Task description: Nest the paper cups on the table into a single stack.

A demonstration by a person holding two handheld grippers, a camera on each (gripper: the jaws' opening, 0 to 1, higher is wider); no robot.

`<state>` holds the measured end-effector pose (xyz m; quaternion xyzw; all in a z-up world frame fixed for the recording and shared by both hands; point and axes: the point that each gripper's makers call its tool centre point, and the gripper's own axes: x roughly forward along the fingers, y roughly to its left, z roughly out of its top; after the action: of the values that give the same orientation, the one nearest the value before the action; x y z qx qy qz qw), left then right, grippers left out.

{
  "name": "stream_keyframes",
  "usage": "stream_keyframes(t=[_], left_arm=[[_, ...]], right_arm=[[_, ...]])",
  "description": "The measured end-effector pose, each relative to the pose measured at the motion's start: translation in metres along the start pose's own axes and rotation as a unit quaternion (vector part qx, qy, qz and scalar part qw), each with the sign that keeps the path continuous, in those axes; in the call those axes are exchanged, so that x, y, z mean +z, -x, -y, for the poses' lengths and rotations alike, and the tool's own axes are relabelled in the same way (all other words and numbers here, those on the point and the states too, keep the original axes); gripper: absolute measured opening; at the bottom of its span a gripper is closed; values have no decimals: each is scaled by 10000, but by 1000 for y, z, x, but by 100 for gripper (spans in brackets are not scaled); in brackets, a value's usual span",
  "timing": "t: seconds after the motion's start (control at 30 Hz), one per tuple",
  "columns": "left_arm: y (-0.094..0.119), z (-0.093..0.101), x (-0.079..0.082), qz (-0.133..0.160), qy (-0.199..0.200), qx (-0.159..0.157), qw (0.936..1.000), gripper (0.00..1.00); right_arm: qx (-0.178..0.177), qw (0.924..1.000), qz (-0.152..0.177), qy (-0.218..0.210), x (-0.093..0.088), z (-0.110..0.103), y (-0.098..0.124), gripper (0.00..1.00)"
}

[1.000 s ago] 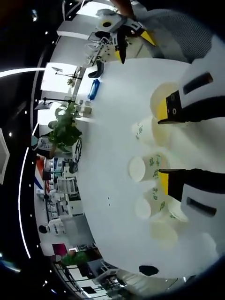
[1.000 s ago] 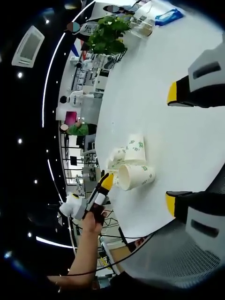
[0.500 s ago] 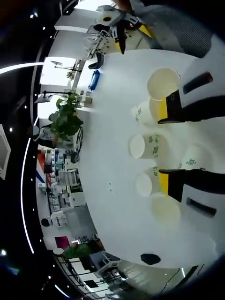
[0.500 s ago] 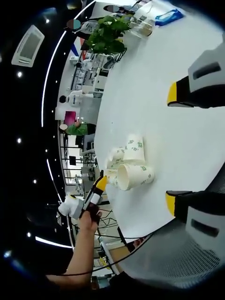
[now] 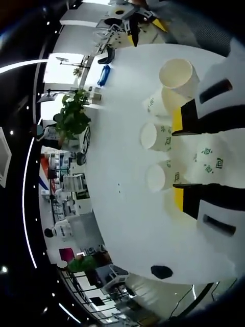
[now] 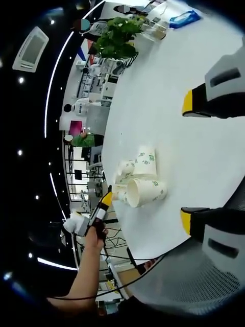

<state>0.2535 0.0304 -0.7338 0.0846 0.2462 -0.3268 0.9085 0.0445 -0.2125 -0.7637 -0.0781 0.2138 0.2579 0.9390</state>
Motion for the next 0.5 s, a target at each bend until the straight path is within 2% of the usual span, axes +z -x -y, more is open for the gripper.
stream_keyframes(t=[0.2, 0.5], left_arm=[[-6, -18, -1, -42, -39, 204, 9998, 34], [-20, -37, -7, -234, 233, 216, 9992, 23]], right_arm=[[-9, 10000, 13, 21, 1, -1, 0, 72], [-24, 10000, -10, 12, 1, 0, 0, 72]])
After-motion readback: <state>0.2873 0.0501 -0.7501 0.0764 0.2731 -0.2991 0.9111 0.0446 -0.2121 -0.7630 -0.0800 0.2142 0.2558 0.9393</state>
